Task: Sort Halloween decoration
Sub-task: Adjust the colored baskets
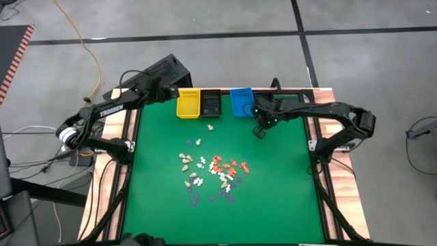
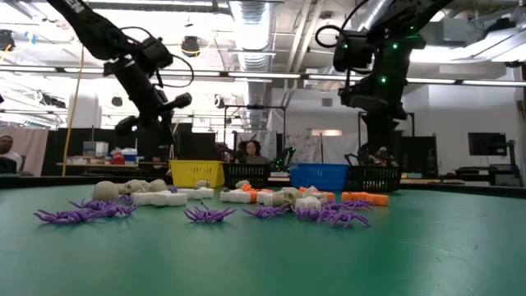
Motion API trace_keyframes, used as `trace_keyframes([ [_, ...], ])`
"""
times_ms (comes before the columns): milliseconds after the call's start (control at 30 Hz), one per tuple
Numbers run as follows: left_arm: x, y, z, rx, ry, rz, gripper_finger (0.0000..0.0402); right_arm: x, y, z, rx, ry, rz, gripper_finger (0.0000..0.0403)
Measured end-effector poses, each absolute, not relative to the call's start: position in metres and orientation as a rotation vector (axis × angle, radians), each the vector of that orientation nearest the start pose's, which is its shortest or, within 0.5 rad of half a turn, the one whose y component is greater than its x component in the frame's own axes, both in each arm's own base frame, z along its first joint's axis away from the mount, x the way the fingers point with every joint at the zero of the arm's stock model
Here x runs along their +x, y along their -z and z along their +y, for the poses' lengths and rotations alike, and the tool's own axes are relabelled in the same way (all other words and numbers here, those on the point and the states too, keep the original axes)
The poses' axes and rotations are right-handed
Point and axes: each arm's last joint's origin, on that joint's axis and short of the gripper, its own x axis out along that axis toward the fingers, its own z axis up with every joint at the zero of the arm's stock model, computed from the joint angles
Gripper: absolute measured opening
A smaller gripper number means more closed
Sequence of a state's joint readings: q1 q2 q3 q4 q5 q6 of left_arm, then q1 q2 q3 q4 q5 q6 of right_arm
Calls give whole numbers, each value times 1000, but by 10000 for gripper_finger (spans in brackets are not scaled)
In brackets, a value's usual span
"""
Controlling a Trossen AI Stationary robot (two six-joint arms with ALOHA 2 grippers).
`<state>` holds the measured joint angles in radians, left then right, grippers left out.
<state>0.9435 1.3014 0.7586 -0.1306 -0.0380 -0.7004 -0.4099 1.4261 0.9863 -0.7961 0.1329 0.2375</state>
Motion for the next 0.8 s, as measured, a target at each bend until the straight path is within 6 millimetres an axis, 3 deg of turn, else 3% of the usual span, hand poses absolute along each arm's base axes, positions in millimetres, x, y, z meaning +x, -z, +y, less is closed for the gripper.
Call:
trace_keyframes([
  [200, 155, -245, 201, -912, -1067, 194, 0, 236, -223, -103, 310, 667, 1216, 20],
  [800, 159, -291, 152, -854, -875, 33, 0, 227, -221, -129, 264, 751, 1192, 20],
])
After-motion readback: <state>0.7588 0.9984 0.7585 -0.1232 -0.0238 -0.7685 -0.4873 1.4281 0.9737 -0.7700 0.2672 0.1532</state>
